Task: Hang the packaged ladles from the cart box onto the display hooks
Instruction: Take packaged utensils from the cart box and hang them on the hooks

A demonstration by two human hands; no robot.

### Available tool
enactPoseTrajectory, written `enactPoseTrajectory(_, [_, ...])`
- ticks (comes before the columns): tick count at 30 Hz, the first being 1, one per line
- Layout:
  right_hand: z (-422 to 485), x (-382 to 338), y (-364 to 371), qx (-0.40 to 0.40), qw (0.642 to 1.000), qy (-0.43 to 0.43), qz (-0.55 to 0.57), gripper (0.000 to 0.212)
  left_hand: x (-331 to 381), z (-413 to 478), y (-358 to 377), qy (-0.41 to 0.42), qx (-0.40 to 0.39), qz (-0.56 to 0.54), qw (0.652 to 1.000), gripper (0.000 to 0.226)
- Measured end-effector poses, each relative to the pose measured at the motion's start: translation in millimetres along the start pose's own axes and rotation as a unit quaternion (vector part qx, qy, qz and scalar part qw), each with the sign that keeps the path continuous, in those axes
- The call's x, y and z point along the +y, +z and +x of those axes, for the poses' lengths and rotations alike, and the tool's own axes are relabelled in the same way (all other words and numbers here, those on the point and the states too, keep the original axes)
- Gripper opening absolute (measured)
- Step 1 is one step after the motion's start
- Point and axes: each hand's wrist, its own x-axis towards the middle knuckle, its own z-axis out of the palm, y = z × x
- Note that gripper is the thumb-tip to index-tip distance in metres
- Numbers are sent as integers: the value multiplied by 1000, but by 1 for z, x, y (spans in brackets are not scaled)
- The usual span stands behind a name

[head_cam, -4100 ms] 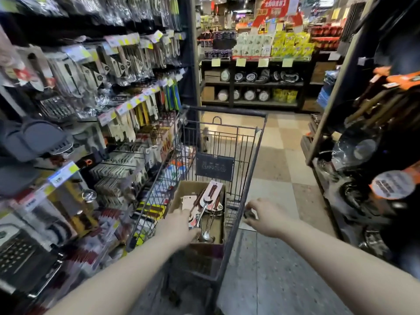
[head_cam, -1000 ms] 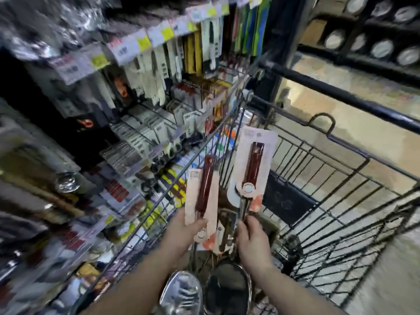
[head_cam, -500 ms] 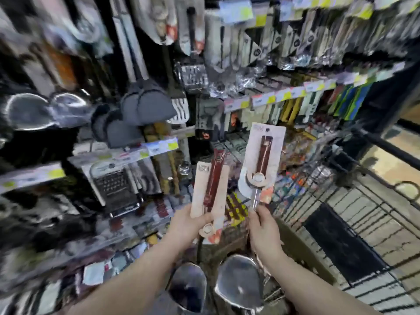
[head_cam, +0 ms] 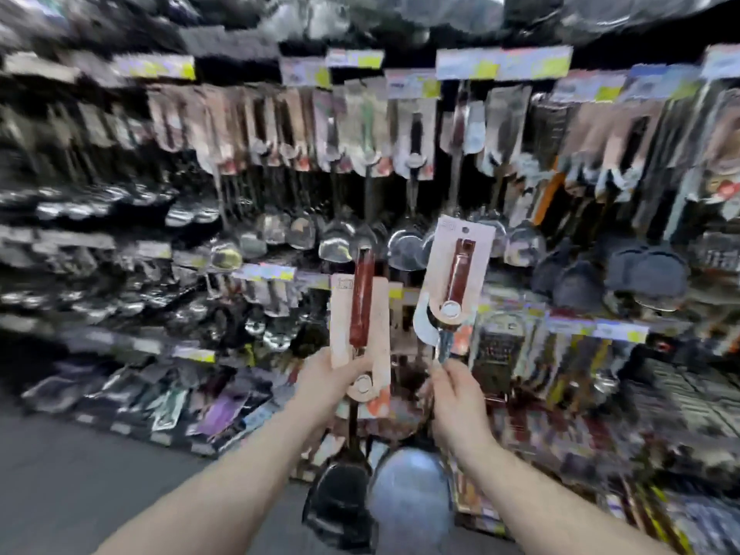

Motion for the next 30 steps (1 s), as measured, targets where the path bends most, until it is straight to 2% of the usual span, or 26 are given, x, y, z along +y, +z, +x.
enactPoseTrajectory(6, [-13, -70, 116, -111, 992, -51, 25, 25, 12, -16, -143, 18, 141, -18, 990, 20])
enactPoseTrajectory(8, [-14, -83, 145, -145, 987, -62, 26, 26, 12, -17, -173, 23, 170, -37, 985, 19])
enactPoseTrajectory(11, [-7, -100, 185, -189, 978, -89, 11, 28, 4, -14, -207, 20, 212, -53, 976, 31])
enactPoseTrajectory(16, [27, -124, 261, -247, 963, -106, 9, 21, -6, 17, -264, 12, 252, -42, 967, 14])
enactPoseTrajectory(19, [59, -141, 306, -254, 961, -106, 40, 22, 1, 58, -299, 18, 275, -59, 959, 8])
enactPoseTrajectory(22, [103, -156, 343, -243, 963, -103, 61, 27, 16, 108, -326, 30, 267, -76, 960, 15])
enactPoseTrajectory(25, [149, -173, 370, -250, 958, -104, 88, 26, 31, 158, -345, 43, 258, -70, 963, 12])
enactPoseTrajectory(30, [218, -182, 401, -200, 968, -120, 89, 31, 42, 233, -362, 52, 240, -81, 966, 12])
